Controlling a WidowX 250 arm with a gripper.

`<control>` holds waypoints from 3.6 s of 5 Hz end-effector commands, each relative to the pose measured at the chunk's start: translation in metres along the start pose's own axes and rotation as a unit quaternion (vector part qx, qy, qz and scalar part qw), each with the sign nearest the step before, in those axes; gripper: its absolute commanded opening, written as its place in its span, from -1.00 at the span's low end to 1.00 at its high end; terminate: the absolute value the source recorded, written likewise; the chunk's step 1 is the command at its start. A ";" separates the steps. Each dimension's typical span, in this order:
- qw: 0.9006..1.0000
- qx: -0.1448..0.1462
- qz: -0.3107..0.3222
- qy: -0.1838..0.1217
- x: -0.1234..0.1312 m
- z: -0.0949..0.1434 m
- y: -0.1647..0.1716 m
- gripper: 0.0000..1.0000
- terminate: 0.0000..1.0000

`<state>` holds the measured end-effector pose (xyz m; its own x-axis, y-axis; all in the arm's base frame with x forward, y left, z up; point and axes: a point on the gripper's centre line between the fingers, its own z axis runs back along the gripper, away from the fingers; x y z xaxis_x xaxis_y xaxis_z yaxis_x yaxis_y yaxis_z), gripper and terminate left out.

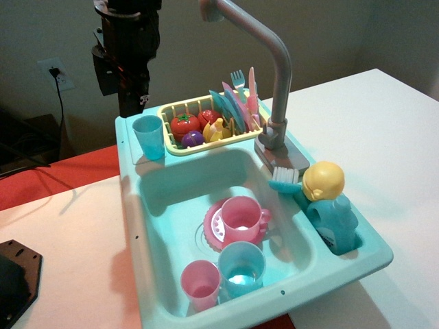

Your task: Put cup from counter to sink

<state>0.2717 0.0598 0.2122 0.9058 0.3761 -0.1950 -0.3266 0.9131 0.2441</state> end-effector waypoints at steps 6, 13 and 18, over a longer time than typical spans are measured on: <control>0.999 0.018 0.029 0.020 0.033 -0.024 -0.024 1.00 -1.00; 0.999 0.024 -0.046 0.000 0.031 -0.033 -0.076 -1.00 -1.00; 0.999 0.026 -0.041 -0.010 0.011 -0.072 -0.094 -1.00 -1.00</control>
<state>0.2888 -0.0081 0.1007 0.9134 0.3085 -0.2655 -0.2190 0.9223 0.3184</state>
